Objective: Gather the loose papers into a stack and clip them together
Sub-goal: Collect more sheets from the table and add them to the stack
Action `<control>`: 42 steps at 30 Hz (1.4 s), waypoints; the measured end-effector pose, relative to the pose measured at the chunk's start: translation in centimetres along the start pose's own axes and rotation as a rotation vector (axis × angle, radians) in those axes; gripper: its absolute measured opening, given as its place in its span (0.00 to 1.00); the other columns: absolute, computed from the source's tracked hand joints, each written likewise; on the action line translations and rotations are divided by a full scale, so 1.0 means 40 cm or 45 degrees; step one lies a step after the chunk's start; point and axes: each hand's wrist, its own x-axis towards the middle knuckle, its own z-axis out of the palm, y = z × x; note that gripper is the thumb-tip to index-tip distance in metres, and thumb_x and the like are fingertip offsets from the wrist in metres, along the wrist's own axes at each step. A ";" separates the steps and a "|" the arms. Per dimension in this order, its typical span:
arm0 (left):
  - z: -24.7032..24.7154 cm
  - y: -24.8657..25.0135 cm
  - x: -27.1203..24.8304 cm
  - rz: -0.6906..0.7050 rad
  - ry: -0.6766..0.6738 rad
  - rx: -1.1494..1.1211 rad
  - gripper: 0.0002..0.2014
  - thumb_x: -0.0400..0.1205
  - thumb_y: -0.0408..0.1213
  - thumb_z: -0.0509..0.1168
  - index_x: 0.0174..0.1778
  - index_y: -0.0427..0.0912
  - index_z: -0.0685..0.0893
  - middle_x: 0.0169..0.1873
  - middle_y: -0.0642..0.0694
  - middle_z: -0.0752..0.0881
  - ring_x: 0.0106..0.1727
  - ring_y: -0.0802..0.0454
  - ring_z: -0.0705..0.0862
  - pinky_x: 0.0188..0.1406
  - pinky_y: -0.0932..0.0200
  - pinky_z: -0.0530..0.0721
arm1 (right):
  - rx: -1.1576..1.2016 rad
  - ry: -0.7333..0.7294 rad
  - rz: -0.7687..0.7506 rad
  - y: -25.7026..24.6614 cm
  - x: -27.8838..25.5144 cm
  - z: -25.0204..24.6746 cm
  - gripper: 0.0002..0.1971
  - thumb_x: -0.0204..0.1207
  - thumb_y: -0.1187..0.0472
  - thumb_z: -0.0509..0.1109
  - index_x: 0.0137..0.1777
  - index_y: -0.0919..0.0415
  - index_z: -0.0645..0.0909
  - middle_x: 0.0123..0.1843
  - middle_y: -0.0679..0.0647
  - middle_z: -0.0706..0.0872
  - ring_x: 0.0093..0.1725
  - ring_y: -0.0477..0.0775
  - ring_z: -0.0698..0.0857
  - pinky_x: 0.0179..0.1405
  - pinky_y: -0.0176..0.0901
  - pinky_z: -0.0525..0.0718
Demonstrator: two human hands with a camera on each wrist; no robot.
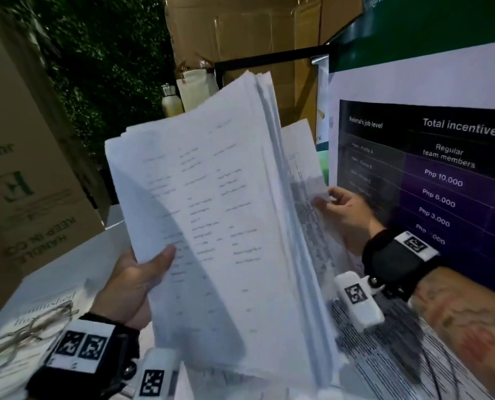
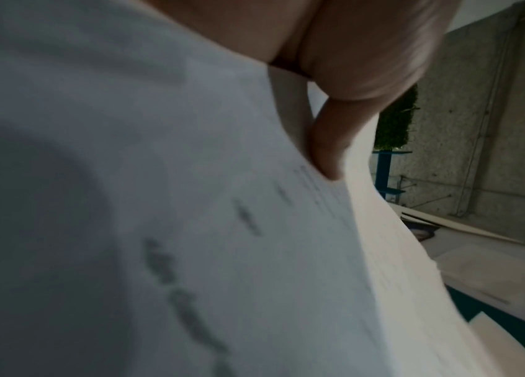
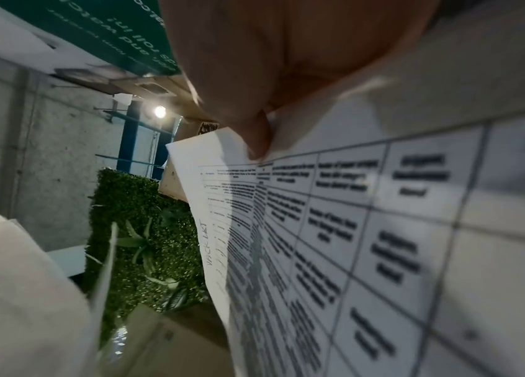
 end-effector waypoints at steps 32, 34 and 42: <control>0.074 0.062 -0.027 0.381 0.153 0.287 0.17 0.67 0.36 0.80 0.50 0.40 0.88 0.47 0.46 0.94 0.49 0.46 0.93 0.43 0.53 0.91 | 0.074 -0.370 -0.123 -0.054 -0.120 0.174 0.19 0.62 0.59 0.80 0.55 0.57 0.90 0.56 0.55 0.94 0.56 0.60 0.92 0.52 0.53 0.90; 0.087 0.079 -0.020 0.448 0.185 0.283 0.06 0.71 0.34 0.75 0.42 0.44 0.89 0.40 0.51 0.95 0.43 0.51 0.93 0.37 0.58 0.90 | 0.036 -0.338 -0.167 -0.080 -0.118 0.193 0.22 0.66 0.59 0.79 0.61 0.59 0.86 0.58 0.54 0.93 0.58 0.57 0.91 0.60 0.57 0.87; 0.031 0.012 -0.043 0.293 0.075 0.407 0.10 0.73 0.27 0.73 0.48 0.43 0.90 0.46 0.47 0.95 0.49 0.44 0.93 0.41 0.57 0.90 | -0.147 -0.389 -0.001 -0.017 -0.130 0.175 0.24 0.67 0.55 0.80 0.63 0.59 0.86 0.58 0.51 0.93 0.59 0.54 0.91 0.67 0.59 0.84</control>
